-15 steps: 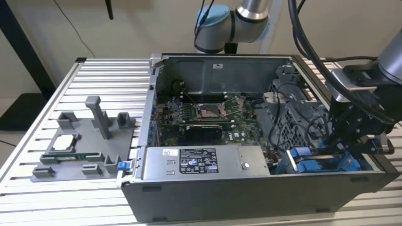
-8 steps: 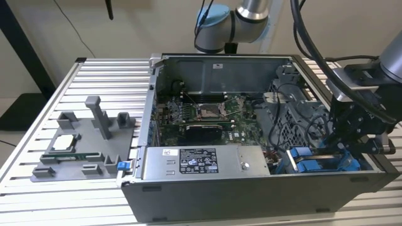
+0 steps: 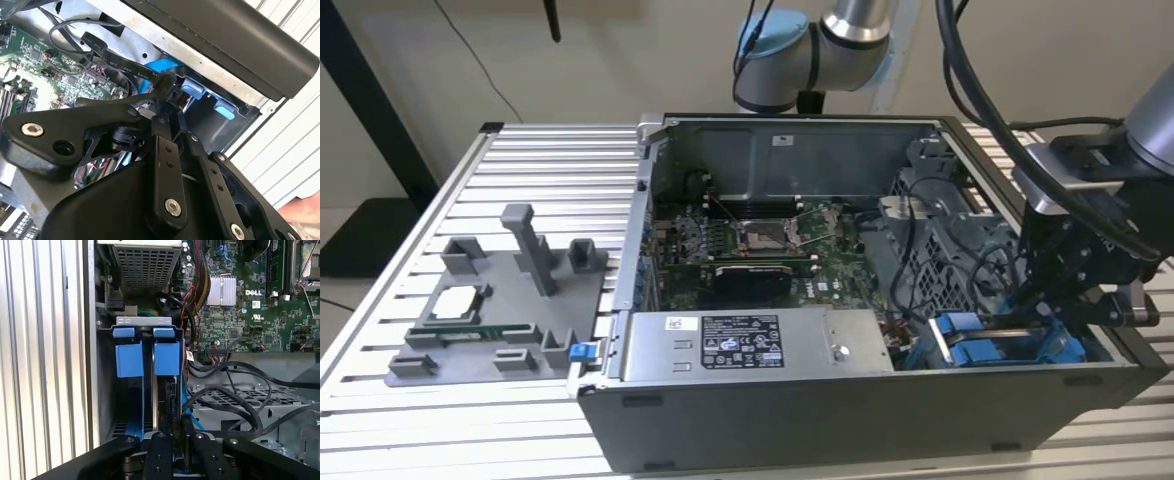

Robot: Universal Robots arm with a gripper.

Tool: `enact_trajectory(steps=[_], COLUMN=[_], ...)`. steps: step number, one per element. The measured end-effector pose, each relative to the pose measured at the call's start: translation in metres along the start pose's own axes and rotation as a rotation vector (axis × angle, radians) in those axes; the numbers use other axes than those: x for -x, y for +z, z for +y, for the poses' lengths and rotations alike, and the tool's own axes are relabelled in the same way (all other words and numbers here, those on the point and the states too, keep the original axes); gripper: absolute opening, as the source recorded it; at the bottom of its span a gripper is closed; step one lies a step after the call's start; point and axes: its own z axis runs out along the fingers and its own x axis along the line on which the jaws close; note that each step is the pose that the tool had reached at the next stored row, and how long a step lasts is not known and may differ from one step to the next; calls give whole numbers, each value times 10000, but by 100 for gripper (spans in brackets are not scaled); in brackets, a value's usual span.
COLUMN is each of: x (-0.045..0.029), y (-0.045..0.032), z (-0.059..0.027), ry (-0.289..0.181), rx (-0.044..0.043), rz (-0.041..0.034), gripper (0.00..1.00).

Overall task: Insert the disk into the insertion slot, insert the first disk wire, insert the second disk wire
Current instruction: 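Insert the first disk wire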

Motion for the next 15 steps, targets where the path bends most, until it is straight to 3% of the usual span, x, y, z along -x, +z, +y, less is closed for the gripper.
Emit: enact_trajectory(steps=[9, 15], x=[18, 11], y=[31, 114], z=[-4, -7], ry=[36, 37], rx=[-3, -5], rz=[0, 16], gripper=[0, 0])
